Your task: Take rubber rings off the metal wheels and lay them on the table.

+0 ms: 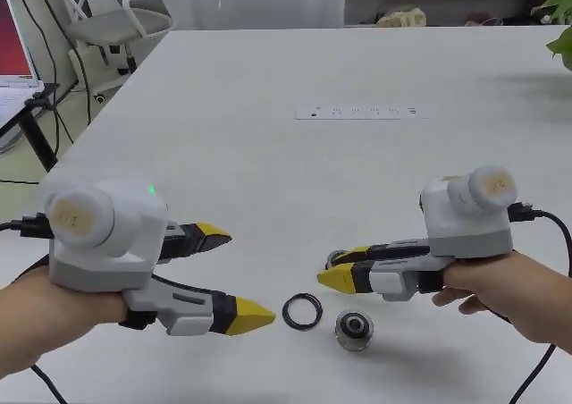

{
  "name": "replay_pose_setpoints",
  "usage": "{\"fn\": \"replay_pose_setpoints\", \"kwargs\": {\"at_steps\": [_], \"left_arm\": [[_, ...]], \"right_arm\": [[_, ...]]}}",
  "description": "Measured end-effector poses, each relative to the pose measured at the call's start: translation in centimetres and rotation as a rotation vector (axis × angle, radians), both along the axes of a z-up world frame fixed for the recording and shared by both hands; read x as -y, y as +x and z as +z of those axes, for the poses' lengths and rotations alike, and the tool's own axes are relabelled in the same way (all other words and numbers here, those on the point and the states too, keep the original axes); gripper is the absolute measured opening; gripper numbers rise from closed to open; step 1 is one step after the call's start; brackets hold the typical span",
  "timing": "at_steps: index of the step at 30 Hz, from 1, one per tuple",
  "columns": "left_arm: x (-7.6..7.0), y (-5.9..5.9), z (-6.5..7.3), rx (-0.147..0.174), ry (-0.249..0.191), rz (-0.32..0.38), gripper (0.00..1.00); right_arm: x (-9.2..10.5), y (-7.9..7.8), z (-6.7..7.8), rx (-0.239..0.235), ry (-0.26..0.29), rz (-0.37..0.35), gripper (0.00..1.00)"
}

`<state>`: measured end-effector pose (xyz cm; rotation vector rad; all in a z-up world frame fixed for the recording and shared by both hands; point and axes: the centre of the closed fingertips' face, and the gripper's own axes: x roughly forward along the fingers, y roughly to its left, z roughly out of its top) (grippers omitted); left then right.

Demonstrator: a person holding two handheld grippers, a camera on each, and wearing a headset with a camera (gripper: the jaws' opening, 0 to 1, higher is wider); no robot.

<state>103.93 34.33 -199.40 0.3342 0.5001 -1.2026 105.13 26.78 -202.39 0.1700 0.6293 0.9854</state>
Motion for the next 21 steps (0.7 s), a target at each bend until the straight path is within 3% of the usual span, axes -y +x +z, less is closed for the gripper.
{"fn": "replay_pose_setpoints", "kwargs": {"at_steps": [8, 21], "left_arm": [[0.7, 0.6, 0.1, -0.004, -0.007, -0.005, 0.68], [1.7, 2.0, -0.2, -0.002, 0.001, -0.012, 0.68]], "right_arm": [[1.3, 0.7, 1.0, 0.035, -0.002, -0.031, 0.27], [3.2, 1.4, 1.1, 0.061, -0.013, -0.083, 0.29]]}}
